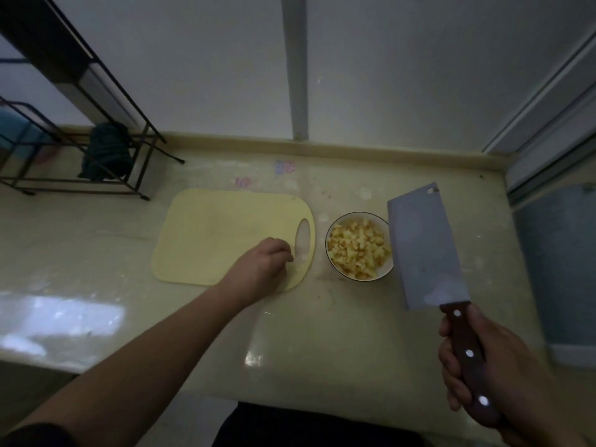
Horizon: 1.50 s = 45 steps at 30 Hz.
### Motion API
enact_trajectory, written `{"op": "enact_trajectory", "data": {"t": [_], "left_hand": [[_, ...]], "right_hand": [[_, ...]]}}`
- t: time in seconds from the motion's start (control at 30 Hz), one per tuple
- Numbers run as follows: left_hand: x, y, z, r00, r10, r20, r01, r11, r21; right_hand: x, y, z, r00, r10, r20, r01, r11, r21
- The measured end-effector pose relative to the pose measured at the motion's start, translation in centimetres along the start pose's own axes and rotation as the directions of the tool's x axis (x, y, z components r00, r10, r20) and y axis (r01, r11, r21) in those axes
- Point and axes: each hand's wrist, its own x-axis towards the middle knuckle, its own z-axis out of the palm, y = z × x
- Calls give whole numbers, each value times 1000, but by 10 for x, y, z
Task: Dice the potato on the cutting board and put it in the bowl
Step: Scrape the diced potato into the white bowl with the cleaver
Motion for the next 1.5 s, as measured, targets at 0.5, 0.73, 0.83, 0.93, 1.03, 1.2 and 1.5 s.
{"op": "enact_trajectory", "data": {"t": [0.5,0.73,0.83,0.93,1.03,1.2,1.5], "left_hand": [[16,32,35,996,84,-10,-79,969,235],[12,16,22,988,-32,-150,55,987,153],[1,-5,11,974,-143,-173,172,971,164],[-5,-13,11,971,-188,-147,211,965,158],[1,-4,13,961,-184,-207,208,973,100],[39,36,-4,836,-197,-512,151,980,-132],[59,69,-12,919,236,-317,-226,972,70]], "right_hand": [[-2,-6,7,1000,19,-14,-18,999,27],[-2,-6,6,1000,25,-4,-25,1000,11],[0,-3,7,1000,15,-15,-15,1000,-18],[4,-1,6,1000,-8,-29,6,999,-54],[6,3,7,998,-12,-54,7,996,-88],[2,13,-4,851,-525,-1,308,502,-808],[5,36,1,800,-578,158,209,22,-978]]}}
